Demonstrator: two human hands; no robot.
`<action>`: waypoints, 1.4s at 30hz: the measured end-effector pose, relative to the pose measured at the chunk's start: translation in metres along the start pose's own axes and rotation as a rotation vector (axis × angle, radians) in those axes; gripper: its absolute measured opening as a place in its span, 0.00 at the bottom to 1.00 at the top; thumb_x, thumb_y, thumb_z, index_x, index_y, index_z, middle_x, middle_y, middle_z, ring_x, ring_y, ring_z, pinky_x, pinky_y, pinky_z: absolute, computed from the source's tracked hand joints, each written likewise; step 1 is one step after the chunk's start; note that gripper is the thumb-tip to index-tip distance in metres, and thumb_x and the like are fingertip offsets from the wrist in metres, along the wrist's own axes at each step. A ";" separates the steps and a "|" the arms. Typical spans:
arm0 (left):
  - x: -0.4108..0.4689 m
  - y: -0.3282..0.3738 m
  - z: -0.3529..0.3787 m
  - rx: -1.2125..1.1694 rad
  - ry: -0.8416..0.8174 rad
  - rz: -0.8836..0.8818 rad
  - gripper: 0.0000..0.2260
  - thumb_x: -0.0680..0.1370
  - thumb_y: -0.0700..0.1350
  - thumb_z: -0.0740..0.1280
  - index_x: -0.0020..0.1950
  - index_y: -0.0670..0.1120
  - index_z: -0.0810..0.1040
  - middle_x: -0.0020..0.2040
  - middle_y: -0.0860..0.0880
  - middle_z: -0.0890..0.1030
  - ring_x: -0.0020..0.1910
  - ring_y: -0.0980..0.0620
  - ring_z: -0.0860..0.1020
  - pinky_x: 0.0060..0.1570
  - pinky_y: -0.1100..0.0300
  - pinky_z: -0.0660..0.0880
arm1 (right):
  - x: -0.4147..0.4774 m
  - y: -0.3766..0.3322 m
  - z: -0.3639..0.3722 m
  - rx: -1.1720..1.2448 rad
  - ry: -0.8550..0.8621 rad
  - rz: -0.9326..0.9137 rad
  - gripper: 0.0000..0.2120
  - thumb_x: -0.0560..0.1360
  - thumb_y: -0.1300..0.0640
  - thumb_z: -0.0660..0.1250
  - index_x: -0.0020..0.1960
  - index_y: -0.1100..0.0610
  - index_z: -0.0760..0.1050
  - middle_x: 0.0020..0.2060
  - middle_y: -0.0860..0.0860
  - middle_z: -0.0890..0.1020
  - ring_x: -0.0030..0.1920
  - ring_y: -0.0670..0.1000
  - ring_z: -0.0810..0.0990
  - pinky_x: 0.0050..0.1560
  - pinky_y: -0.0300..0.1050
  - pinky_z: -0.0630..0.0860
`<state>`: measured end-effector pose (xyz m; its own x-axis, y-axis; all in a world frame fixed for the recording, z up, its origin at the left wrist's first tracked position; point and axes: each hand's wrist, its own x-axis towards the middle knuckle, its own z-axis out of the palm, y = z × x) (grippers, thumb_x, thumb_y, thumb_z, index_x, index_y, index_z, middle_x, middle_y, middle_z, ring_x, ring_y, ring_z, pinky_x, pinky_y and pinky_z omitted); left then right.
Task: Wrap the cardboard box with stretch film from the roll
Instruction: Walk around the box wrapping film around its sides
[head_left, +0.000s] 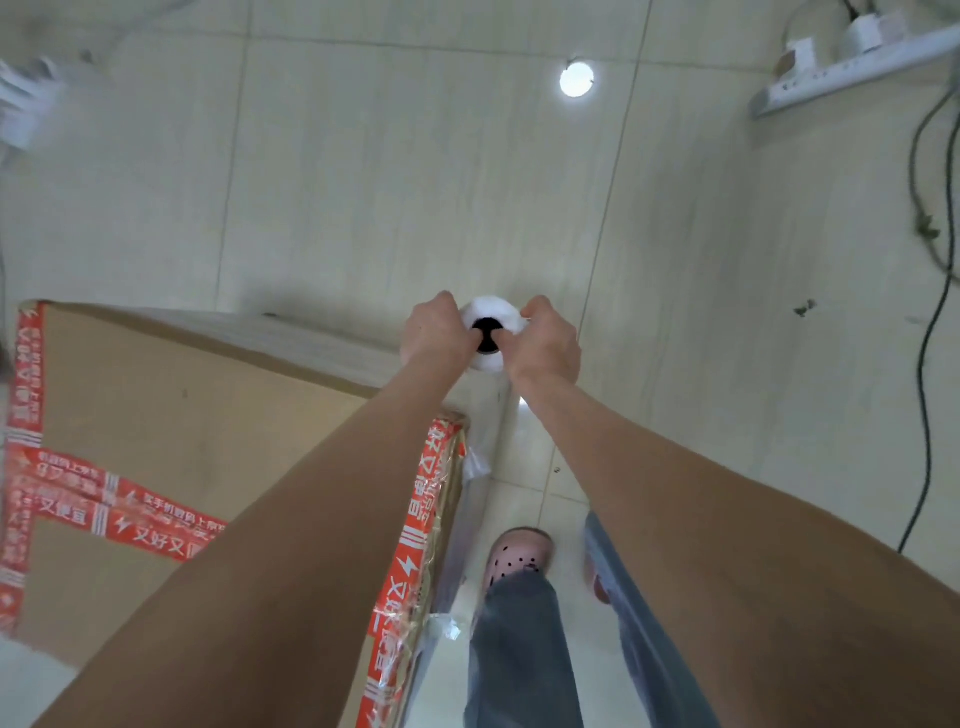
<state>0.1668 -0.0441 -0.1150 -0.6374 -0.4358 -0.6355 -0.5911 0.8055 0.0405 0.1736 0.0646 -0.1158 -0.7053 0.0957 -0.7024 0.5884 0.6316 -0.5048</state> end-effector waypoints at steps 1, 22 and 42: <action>0.001 0.002 -0.001 0.012 -0.005 -0.005 0.15 0.73 0.47 0.69 0.55 0.41 0.73 0.54 0.41 0.78 0.56 0.41 0.77 0.43 0.55 0.68 | 0.001 -0.002 -0.001 0.004 -0.003 0.002 0.11 0.73 0.54 0.68 0.52 0.55 0.71 0.44 0.52 0.77 0.44 0.56 0.76 0.41 0.44 0.70; 0.044 -0.001 -0.037 0.109 0.040 0.213 0.08 0.73 0.43 0.64 0.49 0.42 0.72 0.46 0.43 0.77 0.43 0.42 0.76 0.36 0.56 0.67 | 0.038 -0.060 0.008 -0.287 -0.051 -0.229 0.15 0.74 0.61 0.60 0.59 0.52 0.73 0.53 0.51 0.76 0.49 0.55 0.77 0.41 0.44 0.65; 0.097 -0.030 -0.084 0.101 0.035 0.192 0.08 0.73 0.43 0.63 0.51 0.44 0.73 0.44 0.46 0.74 0.41 0.44 0.74 0.35 0.57 0.65 | 0.069 -0.127 0.040 -0.308 -0.129 -0.236 0.17 0.74 0.59 0.62 0.62 0.50 0.74 0.55 0.51 0.77 0.55 0.54 0.77 0.51 0.43 0.70</action>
<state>0.0811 -0.1442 -0.1125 -0.7513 -0.2829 -0.5963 -0.4059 0.9104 0.0796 0.0664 -0.0396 -0.1204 -0.7402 -0.1643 -0.6520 0.2564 0.8274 -0.4996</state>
